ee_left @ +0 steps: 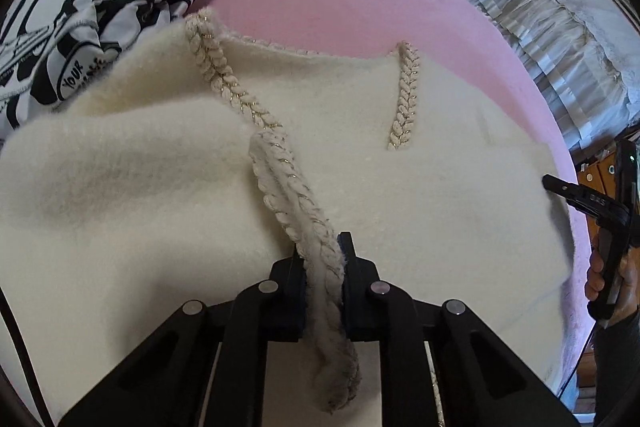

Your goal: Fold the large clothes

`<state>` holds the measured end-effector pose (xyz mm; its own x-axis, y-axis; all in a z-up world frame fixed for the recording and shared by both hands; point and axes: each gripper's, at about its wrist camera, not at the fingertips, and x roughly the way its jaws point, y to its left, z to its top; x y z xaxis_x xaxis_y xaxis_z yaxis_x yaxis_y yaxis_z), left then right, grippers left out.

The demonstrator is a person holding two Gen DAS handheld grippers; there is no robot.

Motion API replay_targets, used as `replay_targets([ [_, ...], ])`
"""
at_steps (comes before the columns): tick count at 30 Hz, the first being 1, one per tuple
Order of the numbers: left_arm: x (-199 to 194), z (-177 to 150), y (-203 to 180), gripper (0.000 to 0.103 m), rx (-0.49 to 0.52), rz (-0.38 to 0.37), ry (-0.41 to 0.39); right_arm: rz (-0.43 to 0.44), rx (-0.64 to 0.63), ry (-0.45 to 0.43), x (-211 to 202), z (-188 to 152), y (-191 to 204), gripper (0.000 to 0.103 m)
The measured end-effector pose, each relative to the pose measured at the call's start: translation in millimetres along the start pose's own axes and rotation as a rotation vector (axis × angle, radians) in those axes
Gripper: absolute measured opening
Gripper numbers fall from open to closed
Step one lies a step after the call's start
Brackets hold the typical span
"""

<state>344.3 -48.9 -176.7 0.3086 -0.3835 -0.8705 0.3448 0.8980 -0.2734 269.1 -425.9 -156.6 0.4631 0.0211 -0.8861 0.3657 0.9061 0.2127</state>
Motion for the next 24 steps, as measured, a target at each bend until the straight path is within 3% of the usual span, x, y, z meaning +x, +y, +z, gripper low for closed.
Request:
replay_targets([
  [1, -6, -1, -1, 0.011, 0.023, 0.003, -0.025, 0.021, -0.017, 0.031, 9, 4, 2, 0.013],
  [2, -11, -3, -3, 0.010, 0.042, 0.003, -0.053, 0.013, -0.033, 0.029, 9, 6, 7, 0.013],
  [5, -19, -12, 2, 0.010, 0.058, 0.001, -0.122, -0.018, -0.096, -0.094, -7, 1, 21, 0.013],
  [7, -5, -20, 11, 0.011, 0.045, 0.001, -0.088, -0.050, -0.092, -0.081, 3, -6, 19, 0.016],
  [9, 5, -27, 16, 0.015, 0.036, 0.010, -0.073, -0.111, -0.115, -0.043, 19, -13, 18, 0.026],
  [11, -3, -26, 18, 0.021, 0.007, 0.011, -0.087, -0.151, -0.141, -0.055, 13, -18, 20, 0.045],
  [12, -6, -25, 19, 0.025, -0.008, 0.029, -0.090, -0.175, -0.145, -0.060, 6, -18, 21, 0.048],
  [16, -34, -28, 13, 0.026, -0.019, 0.153, -0.139, -0.209, -0.213, -0.150, -35, -34, 35, 0.049],
  [18, -52, -34, 1, 0.026, -0.007, 0.228, -0.188, -0.208, -0.248, -0.191, -53, -48, 47, 0.049],
  [19, -60, -37, -6, 0.026, 0.002, 0.226, -0.210, -0.200, -0.258, -0.198, -58, -54, 52, 0.049],
  [21, -71, -44, -22, 0.026, 0.010, 0.186, -0.250, -0.145, -0.283, -0.200, -64, -69, 69, 0.049],
  [24, -66, -51, -41, 0.024, -0.010, 0.131, -0.245, -0.082, -0.325, -0.181, -62, -90, 101, 0.049],
])
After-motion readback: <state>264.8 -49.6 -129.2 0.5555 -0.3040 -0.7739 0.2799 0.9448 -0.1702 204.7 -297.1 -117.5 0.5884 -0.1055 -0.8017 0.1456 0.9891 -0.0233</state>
